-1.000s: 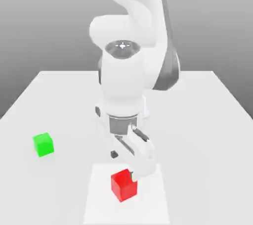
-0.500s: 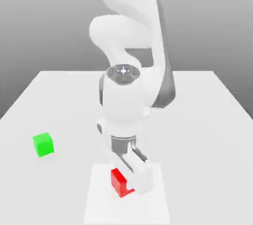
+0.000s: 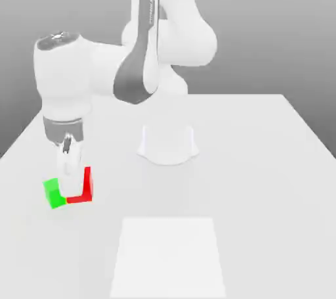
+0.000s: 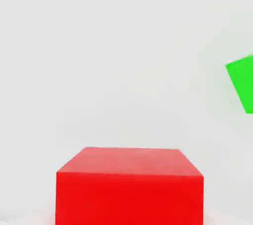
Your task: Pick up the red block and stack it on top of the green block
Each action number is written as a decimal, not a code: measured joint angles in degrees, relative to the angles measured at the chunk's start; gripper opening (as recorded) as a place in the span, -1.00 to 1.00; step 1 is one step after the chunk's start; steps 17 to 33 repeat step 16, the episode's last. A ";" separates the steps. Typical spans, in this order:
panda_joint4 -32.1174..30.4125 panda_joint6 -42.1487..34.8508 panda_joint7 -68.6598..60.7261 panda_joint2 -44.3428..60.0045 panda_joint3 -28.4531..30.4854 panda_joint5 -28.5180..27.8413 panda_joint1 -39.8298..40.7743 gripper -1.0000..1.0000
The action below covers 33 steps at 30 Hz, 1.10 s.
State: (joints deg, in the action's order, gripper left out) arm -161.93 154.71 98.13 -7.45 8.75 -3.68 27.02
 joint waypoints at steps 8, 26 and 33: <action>-3.11 1.63 -2.00 -1.60 7.27 -1.98 8.68 -1.00; -2.81 12.17 -8.07 9.59 6.19 6.62 7.76 1.00; -2.81 12.17 -8.07 9.59 6.19 6.62 7.76 1.00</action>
